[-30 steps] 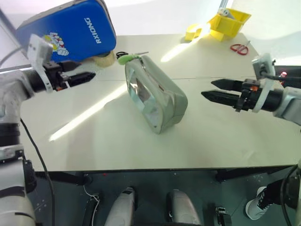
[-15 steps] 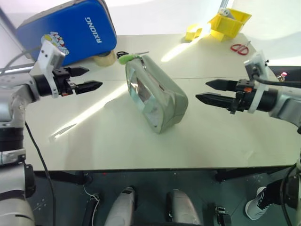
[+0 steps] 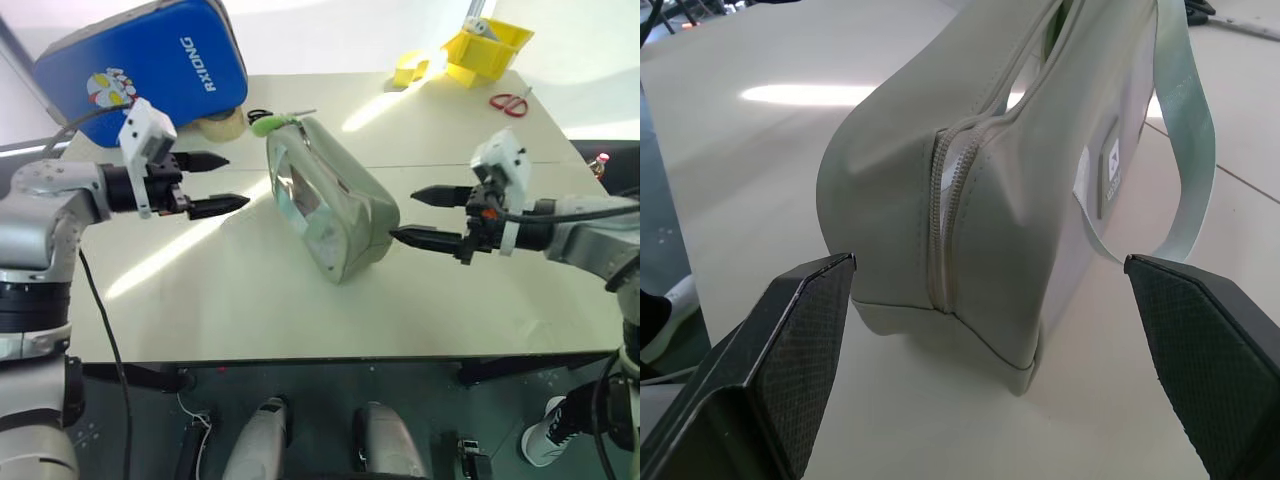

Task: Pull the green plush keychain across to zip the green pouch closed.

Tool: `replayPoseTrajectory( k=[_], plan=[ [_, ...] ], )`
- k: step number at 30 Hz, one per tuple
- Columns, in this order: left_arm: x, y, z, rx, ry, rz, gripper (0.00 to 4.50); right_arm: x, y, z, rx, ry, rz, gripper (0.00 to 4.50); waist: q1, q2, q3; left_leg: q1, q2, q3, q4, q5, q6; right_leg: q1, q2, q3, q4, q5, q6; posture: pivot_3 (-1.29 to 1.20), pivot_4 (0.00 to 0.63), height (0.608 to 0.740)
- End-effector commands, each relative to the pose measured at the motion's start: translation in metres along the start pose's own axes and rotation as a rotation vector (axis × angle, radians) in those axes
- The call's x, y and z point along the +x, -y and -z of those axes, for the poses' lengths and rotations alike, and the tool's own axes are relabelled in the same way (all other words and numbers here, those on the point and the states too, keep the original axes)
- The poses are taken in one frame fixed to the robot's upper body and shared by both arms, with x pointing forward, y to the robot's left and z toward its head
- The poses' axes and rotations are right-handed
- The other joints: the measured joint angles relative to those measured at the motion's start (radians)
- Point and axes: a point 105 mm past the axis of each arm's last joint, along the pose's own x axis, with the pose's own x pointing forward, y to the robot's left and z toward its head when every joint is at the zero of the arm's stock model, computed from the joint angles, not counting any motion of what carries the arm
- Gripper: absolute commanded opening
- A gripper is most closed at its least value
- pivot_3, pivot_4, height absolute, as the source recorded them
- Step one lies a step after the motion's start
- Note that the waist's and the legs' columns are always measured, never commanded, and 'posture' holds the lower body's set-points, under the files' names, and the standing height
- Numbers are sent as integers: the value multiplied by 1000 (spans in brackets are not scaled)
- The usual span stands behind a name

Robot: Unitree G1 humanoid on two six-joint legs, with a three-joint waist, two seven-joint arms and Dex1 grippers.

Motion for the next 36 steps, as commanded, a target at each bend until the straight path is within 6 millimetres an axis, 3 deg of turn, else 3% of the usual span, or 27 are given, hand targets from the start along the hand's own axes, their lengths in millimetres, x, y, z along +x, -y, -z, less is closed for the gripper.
replayPoseTrajectory(
  k=[1,8,11,15,17,20,25,34,36],
  plan=[
    [-5,0,-8,38,5,-8,4427,7,1,-6,-56,33,32,4500,-1,0,0,0,0,0,0,0,0,0,0,0,0,0,0,0,150,740],
    [-10,0,-6,35,-7,-35,4427,14,17,-8,-62,53,104,4500,-1,0,0,0,0,0,0,0,0,0,0,0,0,1,0,0,150,740],
    [-15,-5,-7,34,-11,-65,4427,10,18,-31,-69,102,98,4500,-3,0,0,0,0,0,0,0,0,0,0,0,1,1,0,0,150,740],
    [-18,-8,-6,33,-13,-85,4427,8,5,-70,-91,168,26,4500,-3,0,0,0,1,0,0,0,0,0,1,0,1,1,0,0,150,740],
    [-18,-9,-7,35,-7,-90,4427,14,-7,-76,-96,163,-31,4500,-4,0,0,0,1,0,0,0,0,0,1,0,1,1,0,0,150,740],
    [-16,-11,-9,42,-1,-96,4427,30,-23,-64,-105,102,-75,4500,-1,0,0,0,1,-1,0,0,0,0,1,0,1,1,0,0,150,740],
    [-19,-13,-11,48,-3,-107,4427,51,-28,-37,-168,7,21,4500,-1,0,0,0,0,-1,1,0,0,0,0,0,1,1,0,0,150,740],
    [-22,-15,-13,55,-6,-129,4427,72,-35,-37,-209,43,64,4500,-21,0,0,1,0,-1,1,1,-1,-1,1,1,5,1,0,0,150,740],
    [-22,-17,-14,60,-4,-133,4500,74,-36,-35,-255,35,57,3959,-24,0,0,1,0,-1,1,1,-1,-1,1,1,5,1,0,0,150,740]
  ],
)
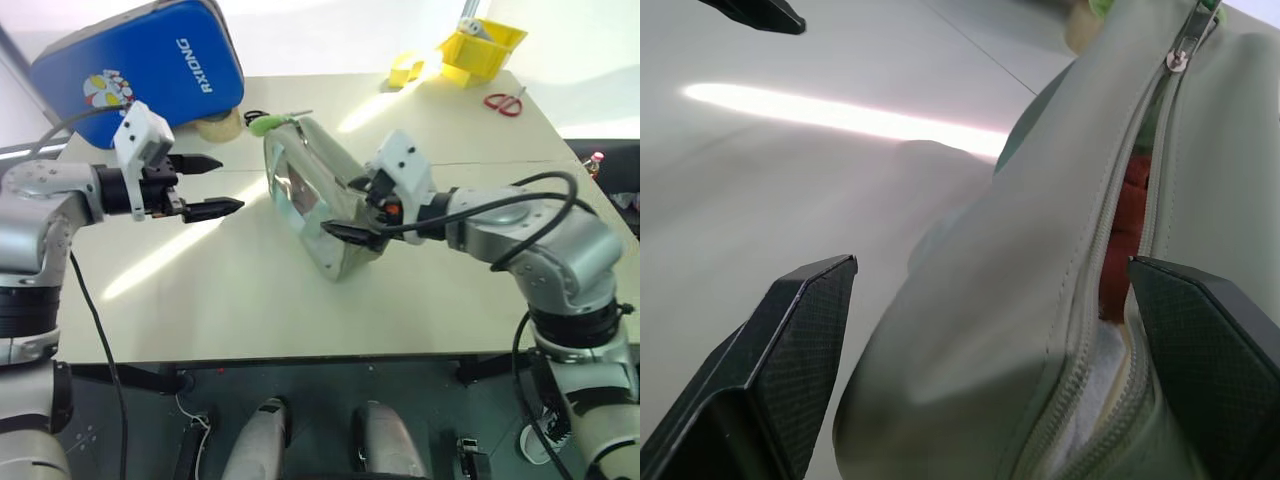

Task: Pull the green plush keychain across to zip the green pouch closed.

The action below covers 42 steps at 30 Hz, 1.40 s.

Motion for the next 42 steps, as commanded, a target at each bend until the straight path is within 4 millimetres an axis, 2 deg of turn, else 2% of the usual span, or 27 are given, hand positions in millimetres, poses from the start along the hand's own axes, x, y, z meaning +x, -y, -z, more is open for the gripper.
replayPoseTrajectory(
  k=[1,4,5,8,9,15,18,20,25,29,31,37,42],
  plan=[
    [-10,-7,-17,57,37,-45,4500,-1,-3,-10,-111,41,0,3635,-1,0,0,0,0,0,0,0,0,0,0,0,0,0,0,0,150,740],
    [-10,-9,-18,60,38,-51,4500,0,1,-7,-209,24,8,2034,-2,0,0,0,0,0,0,0,0,0,0,0,1,0,0,0,150,740],
    [-11,-9,-17,61,37,-52,4500,0,3,-6,-246,13,9,1690,-2,0,0,0,0,0,0,0,0,0,0,0,1,0,0,0,150,740],
    [-11,-10,-17,65,35,-58,4500,-2,17,0,-339,-10,25,208,-2,0,0,0,0,0,0,0,0,0,0,0,1,0,0,0,150,740],
    [-12,-11,-16,66,35,-61,4500,-3,23,1,-384,-17,36,38,-2,0,0,0,0,0,0,0,0,0,0,0,1,0,0,0,150,740],
    [-12,-13,-15,69,39,-74,4500,-9,84,-10,-739,-35,167,38,-5,0,0,1,0,1,1,0,0,0,0,0,1,1,0,0,150,740],
    [-12,-13,-13,67,39,-79,4500,-9,95,-23,-823,51,164,38,-5,0,0,1,0,1,1,1,-1,0,0,1,1,1,0,0,150,740],
    [-12,-13,-12,66,38,-83,4500,-8,97,-27,-822,91,143,38,-7,0,0,1,0,1,0,3,-4,0,0,1,0,1,0,0,150,740],
    [-14,-13,-12,60,41,-90,4500,-13,77,-40,-821,280,-57,38,-13,0,0,0,0,1,0,4,-6,0,0,1,-2,1,0,0,150,740],
    [-18,-15,-11,52,39,-106,4500,-22,75,-41,-811,331,-127,38,-17,0,0,0,0,1,0,4,-6,1,0,1,-2,1,0,0,150,740],
    [-20,-16,-11,50,37,-110,4500,-25,74,-36,-824,326,-158,38,-18,0,0,1,0,1,0,4,-6,1,0,1,-2,1,0,0,150,740],
    [-23,-14,-11,47,31,-115,4500,-18,72,7,-935,217,-203,38,-18,0,0,1,0,1,0,4,-6,1,0,1,0,1,0,0,150,740],
    [-22,-14,-12,45,27,-109,4500,-13,70,25,-1007,178,-235,38,-28,0,0,2,0,1,1,4,-6,0,0,2,1,1,0,0,150,740]
  ],
)
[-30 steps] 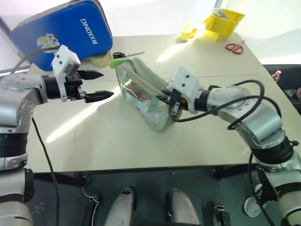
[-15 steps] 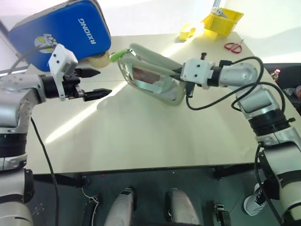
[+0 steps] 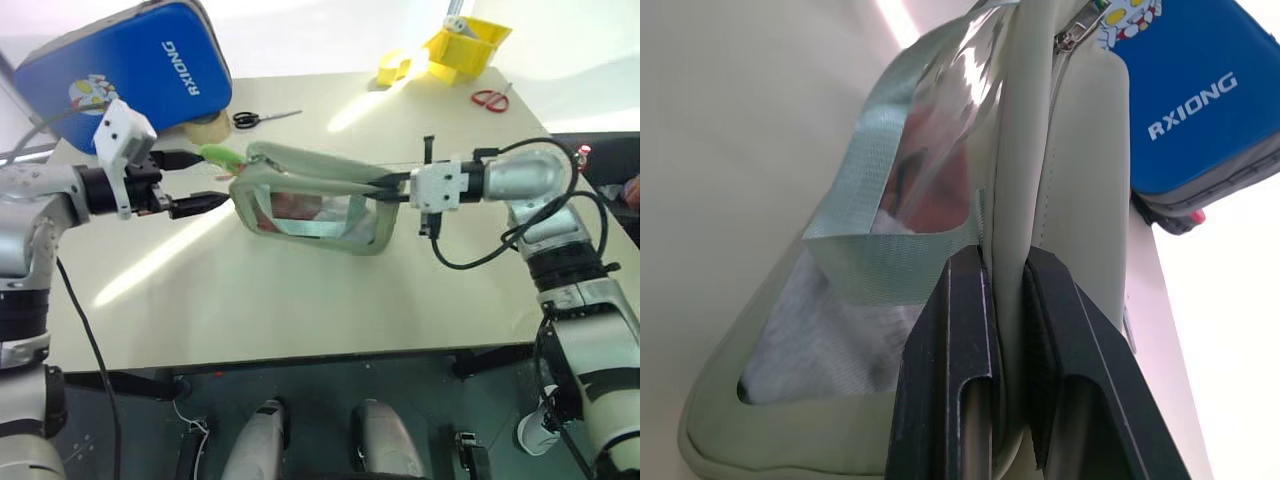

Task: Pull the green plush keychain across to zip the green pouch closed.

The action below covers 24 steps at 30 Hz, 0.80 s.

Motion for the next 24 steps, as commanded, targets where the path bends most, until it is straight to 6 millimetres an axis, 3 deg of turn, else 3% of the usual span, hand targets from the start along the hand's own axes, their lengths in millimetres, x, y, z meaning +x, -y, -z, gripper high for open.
replayPoseTrajectory(
  k=[1,7,10,17,24],
  plan=[
    [-8,-1,-16,46,31,-15,4500,-2,2,2,-78,-10,-15,38,-2,0,0,0,0,0,0,0,0,0,0,0,0,0,0,0,150,740],
    [-4,-1,-18,44,38,-11,4500,-3,17,8,7,-8,61,38,0,0,0,1,0,0,0,0,0,1,0,0,2,0,0,0,150,740],
    [-5,-2,-18,42,36,-13,4500,-5,21,5,39,5,88,1150,0,0,0,1,0,0,0,0,0,1,0,0,2,0,0,0,150,740],
    [-13,-8,-19,42,27,-37,4500,-18,32,-7,123,18,123,4474,0,0,0,1,0,0,0,0,0,0,0,0,2,0,0,0,150,740],
    [-23,-12,-15,24,21,-78,4500,-46,34,-21,350,15,285,4474,7,0,0,1,0,0,0,-1,1,0,0,1,2,0,0,0,150,740]
  ],
)
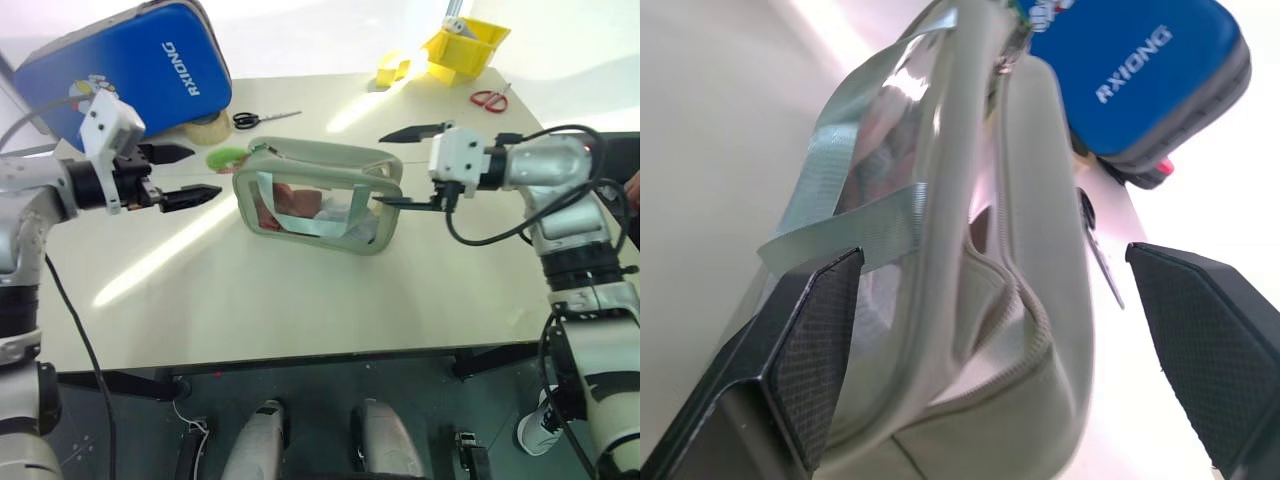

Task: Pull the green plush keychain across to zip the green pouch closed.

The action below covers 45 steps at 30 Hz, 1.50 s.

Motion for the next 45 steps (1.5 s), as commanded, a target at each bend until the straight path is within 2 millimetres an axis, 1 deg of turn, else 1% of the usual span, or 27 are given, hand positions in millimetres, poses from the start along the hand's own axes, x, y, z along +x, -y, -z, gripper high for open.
replayPoseTrajectory(
  k=[1,5,7,10,12,15,18,20,22,25,28,30,33,35,38,41,42,45],
  plan=[
    [-10,-1,-10,25,30,-25,4500,-15,6,-21,106,50,140,4474,1,0,0,0,0,0,0,0,1,0,0,0,0,0,0,0,150,740],
    [-7,1,-7,16,33,-26,4500,-19,-15,-14,256,9,207,4474,6,0,0,0,0,0,0,-1,1,-1,0,0,1,0,0,0,150,740],
    [-4,0,-8,17,38,-20,4500,-18,-26,-9,324,-16,202,4474,8,0,0,0,0,0,1,-1,1,-1,0,1,3,0,0,0,150,740],
    [0,-1,-10,21,45,-14,4500,-16,-35,-4,378,-39,196,4474,14,0,0,0,0,0,2,-1,1,-1,0,1,5,0,0,0,150,740],
    [3,-2,-12,22,50,-9,4500,-14,-37,-3,394,-44,197,4474,18,0,0,0,0,0,2,-1,1,-1,0,1,6,0,0,0,150,740],
    [5,-2,-12,24,52,-2,4500,-10,-35,0,411,-45,207,3648,19,0,0,0,0,1,3,-1,1,-1,0,1,6,0,0,0,150,740],
    [6,-2,-13,27,53,-1,4500,-6,-35,5,415,-58,207,2187,18,0,0,0,0,1,3,-1,1,-1,0,1,6,0,0,0,150,740],
    [6,-2,-13,29,54,-3,4500,-5,-36,9,413,-66,207,1044,18,0,0,0,0,1,3,-1,1,-1,0,1,6,0,0,0,150,740],
    [5,-2,-12,30,52,-7,4500,-4,-36,12,409,-75,204,43,18,0,0,0,0,1,3,-1,1,-1,0,1,6,0,0,0,150,740],
    [0,-6,-11,27,49,-31,4500,-4,-37,14,401,-72,176,43,17,0,0,0,0,1,3,-1,1,-1,0,1,6,0,0,0,150,740],
    [-13,-17,-15,-30,73,-74,4500,-14,-30,12,397,-41,123,43,16,0,0,0,0,1,3,-1,1,-1,0,1,6,0,0,0,150,740],
    [-24,-24,-15,-94,87,-86,4500,-21,-24,11,357,-35,88,43,16,0,0,0,0,1,3,-1,1,-1,0,1,6,0,0,0,150,740],
    [-37,-35,-5,-182,90,-126,4500,-24,-15,13,309,-45,57,43,16,0,0,0,0,1,3,-1,1,-1,0,1,6,0,0,0,150,740],
    [-41,-34,6,-226,71,-123,4500,-24,-10,18,285,-60,55,43,16,0,0,0,0,1,3,-1,1,-1,0,1,6,0,0,0,150,740],
    [-41,-27,20,-342,80,-91,4500,-21,-4,23,266,-60,62,43,16,0,0,0,0,1,3,-1,1,-1,0,1,6,0,0,0,150,740],
    [-34,-18,27,-484,127,-58,4500,-15,-4,21,259,-36,57,43,17,0,0,0,0,0,3,-1,1,-2,0,1,6,0,0,0,150,740],
    [-30,-15,28,-502,129,-52,4500,-13,-6,21,261,-30,53,43,17,0,0,0,0,0,3,-1,1,-1,0,1,6,0,0,0,150,740],
    [-16,-3,31,-485,127,-34,4500,-10,-11,22,263,-25,43,43,16,0,0,0,0,0,3,-1,1,-1,0,1,6,0,0,0,150,740]
  ],
)
